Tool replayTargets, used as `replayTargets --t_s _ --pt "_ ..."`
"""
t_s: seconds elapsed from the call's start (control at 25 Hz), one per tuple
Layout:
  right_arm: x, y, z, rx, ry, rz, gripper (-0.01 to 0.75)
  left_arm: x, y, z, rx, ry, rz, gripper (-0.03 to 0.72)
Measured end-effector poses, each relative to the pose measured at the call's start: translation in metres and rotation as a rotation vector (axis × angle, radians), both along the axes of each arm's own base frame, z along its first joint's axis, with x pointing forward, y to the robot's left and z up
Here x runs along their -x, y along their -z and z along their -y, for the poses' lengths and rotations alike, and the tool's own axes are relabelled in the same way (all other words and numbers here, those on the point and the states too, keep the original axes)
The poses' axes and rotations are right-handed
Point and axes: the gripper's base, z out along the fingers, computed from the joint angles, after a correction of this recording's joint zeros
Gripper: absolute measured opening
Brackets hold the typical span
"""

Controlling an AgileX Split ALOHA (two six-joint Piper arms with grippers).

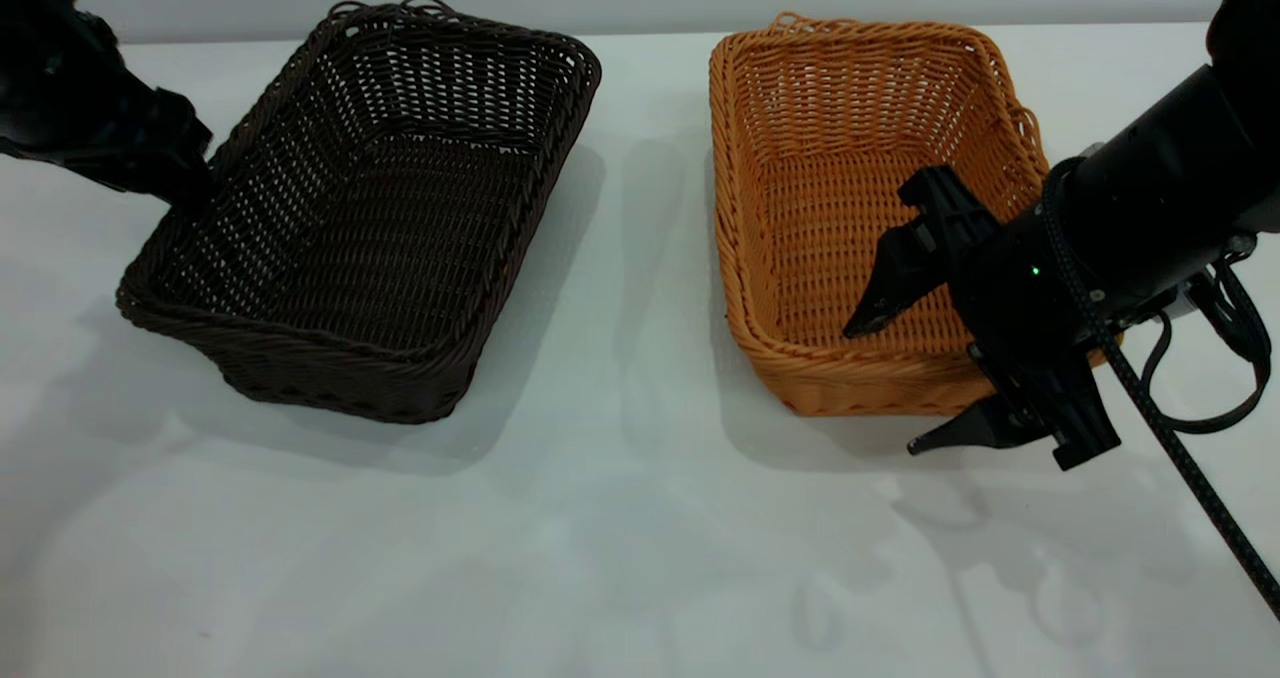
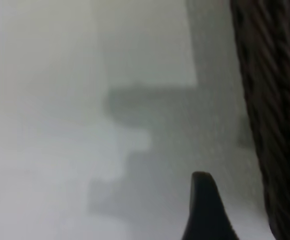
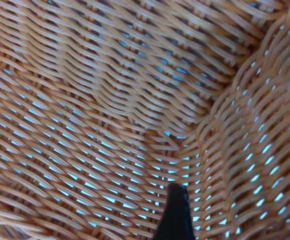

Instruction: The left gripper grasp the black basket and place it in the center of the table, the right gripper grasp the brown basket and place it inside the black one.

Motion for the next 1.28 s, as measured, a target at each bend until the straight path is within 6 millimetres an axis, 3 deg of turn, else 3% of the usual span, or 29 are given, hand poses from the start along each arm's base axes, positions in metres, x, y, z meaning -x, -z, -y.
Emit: replayTargets --t_s 0.28,0.48,0.64,0.84,0.92,1.28 --pt "0.000 0.001 0.001 0.009 0.003 -0.003 0.550 -0.001 0.038 0.000 -0.001 -0.031 -0.050 0.378" --pt "0.003 0.011 0.004 0.038 0.021 -0.035 0.512 -0.001 0.044 0.000 -0.001 -0.035 -0.065 0.333" --pt "0.003 0.015 0.007 0.076 0.036 -0.042 0.398 -0.001 0.044 0.003 -0.001 -0.027 -0.061 0.246" --pt "0.002 0.015 0.008 0.076 0.065 -0.047 0.135 -0.001 0.043 0.004 0.003 -0.035 -0.060 0.131" --pt "0.000 0.013 0.007 0.074 0.047 -0.033 0.068 -0.001 0.043 0.004 0.003 -0.036 -0.059 0.107" --pt "0.001 0.011 0.007 0.051 0.035 -0.030 0.065 -0.002 0.042 0.007 -0.009 -0.003 -0.045 0.087"
